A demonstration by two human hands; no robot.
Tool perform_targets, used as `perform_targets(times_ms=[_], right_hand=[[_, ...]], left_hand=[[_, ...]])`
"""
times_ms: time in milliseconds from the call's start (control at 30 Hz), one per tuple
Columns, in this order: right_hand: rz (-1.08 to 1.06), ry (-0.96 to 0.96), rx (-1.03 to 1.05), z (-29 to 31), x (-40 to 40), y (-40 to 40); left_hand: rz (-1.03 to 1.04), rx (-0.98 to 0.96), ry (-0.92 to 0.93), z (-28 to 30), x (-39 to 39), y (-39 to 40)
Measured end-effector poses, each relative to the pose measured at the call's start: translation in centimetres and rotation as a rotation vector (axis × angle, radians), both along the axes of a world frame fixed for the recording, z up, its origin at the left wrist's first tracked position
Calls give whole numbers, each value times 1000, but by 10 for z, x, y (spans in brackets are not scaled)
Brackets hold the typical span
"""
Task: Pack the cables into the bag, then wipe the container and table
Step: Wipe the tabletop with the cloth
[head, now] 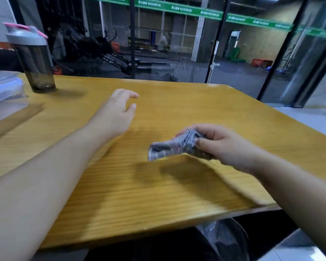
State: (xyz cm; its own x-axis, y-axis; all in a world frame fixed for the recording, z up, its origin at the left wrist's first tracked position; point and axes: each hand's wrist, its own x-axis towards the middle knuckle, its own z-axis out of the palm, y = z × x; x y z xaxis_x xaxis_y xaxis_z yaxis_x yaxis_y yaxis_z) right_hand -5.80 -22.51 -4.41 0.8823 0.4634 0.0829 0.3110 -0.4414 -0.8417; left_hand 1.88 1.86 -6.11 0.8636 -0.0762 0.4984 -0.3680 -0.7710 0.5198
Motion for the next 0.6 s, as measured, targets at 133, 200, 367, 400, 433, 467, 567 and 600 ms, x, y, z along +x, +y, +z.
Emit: perform_targets(times_ms=[133,200,367,400,433,467,567,600], right_hand=[[-331,-237,-56,-1,1,12],[-245,-231,-146,-7,-11,40],[79,-368,-643,-41,-47,95],[79,-376,-666,-41,-50,94],[83,-347,-654,-40,-52,89],[88,-310,-629,-38,-53,83],[30,-270,-619,-37,-52,61],[-7,-262,-636,-37,-51,53]], left_hand=[[-15,-2,-52,0,-1,-2],[-11,8,-61,0,0,-2],[-46,28,-107,-1,0,-3],[-53,29,-103,-2,0,-5],[-61,33,-94,-2,-1,-6],[-71,40,-86,-3,-2,-8],[-103,78,-79,-2,-5,-13],[-113,91,-73,-3,-5,-14]])
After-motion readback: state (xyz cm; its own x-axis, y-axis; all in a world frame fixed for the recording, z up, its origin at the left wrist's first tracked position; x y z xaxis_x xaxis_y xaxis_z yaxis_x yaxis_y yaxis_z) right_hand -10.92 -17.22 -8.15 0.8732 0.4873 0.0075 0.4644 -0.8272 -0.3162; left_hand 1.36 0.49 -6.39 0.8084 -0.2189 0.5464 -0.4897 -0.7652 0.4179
